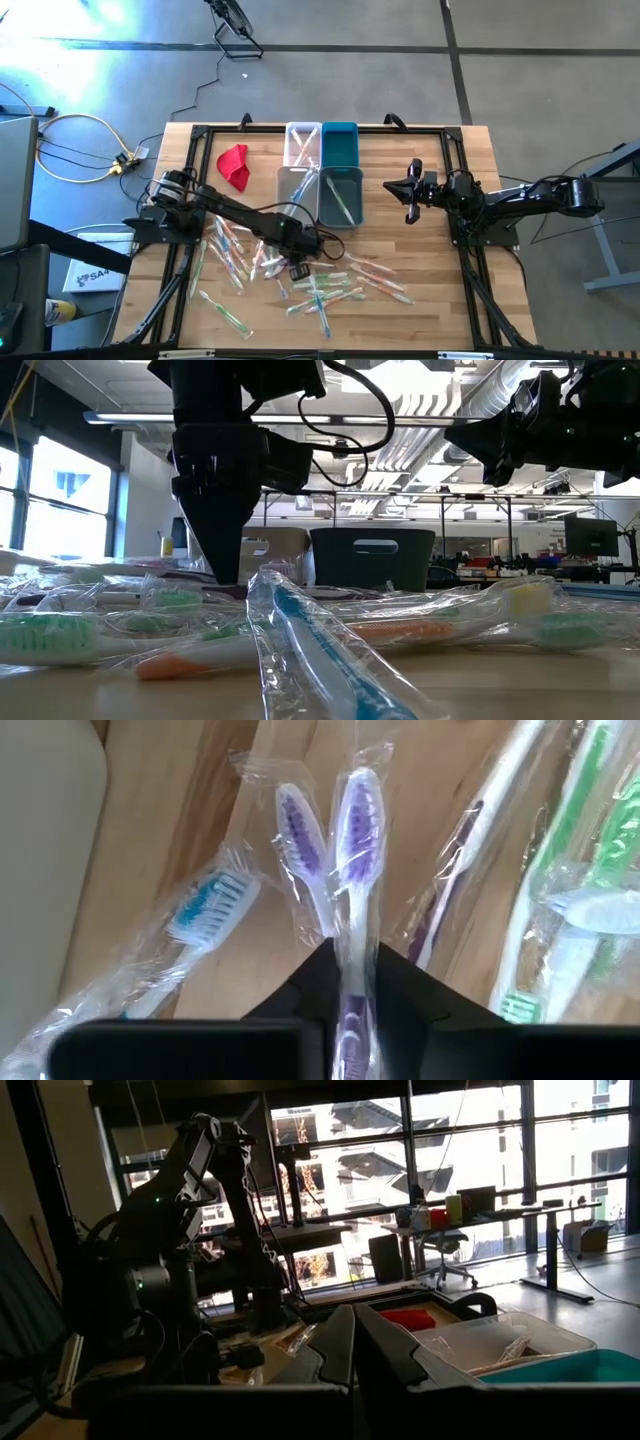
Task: Pick & Place Toothbrushes
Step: Put the violet toothbrush into the light blue bin
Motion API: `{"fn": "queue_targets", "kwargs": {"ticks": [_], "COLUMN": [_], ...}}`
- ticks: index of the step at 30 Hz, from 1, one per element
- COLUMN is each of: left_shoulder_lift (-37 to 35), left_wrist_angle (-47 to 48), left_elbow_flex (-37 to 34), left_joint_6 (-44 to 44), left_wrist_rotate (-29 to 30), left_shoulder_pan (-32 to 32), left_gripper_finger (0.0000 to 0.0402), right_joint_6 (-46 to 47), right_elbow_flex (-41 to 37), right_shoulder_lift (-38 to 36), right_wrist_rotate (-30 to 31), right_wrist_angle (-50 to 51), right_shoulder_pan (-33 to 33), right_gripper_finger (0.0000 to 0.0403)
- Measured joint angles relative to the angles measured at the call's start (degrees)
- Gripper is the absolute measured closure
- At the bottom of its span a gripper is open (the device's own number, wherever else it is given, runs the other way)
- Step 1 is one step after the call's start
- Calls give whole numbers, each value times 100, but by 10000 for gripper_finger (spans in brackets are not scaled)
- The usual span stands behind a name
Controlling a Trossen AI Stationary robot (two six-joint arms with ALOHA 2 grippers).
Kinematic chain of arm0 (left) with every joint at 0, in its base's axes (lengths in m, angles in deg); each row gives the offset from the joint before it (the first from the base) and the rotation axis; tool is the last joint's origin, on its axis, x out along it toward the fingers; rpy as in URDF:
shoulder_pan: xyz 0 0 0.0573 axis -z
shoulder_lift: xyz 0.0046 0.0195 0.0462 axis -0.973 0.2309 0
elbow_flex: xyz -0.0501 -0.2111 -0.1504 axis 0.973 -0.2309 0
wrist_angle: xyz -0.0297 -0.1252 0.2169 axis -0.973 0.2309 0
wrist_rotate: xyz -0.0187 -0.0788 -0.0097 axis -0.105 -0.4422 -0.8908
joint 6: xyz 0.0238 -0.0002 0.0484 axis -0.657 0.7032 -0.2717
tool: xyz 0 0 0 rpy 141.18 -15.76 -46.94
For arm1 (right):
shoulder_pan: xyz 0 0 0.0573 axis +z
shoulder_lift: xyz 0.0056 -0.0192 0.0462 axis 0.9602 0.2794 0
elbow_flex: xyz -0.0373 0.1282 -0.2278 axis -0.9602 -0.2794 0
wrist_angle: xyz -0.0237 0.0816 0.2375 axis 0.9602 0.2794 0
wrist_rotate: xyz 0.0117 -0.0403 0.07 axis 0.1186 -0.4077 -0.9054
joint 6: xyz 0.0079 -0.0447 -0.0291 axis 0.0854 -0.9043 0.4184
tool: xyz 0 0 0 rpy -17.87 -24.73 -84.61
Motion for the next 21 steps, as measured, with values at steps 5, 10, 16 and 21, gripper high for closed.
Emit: {"fn": "queue_targets", "kwargs": {"ticks": [5,10,16,21], "left_shoulder_lift": [-206,-484,-912,-1393], "left_wrist_angle": [17,20,20,19], "left_elbow_flex": [-8,-8,-8,-6], "left_joint_6": [-13,-15,-168,-331], "left_wrist_rotate": [6,126,329,696], "left_shoulder_pan": [-6,-6,-6,-6], "left_gripper_finger": [390,382,380,386], "right_joint_6": [0,0,0,0], "right_elbow_flex": [0,0,0,0], "right_shoulder_lift": [-2,-1,-2,-1], "right_wrist_rotate": [0,0,0,0], "right_wrist_angle": [0,0,0,0], "right_shoulder_pan": [0,0,2,0], "right_gripper_finger": [401,401,401,401]}}
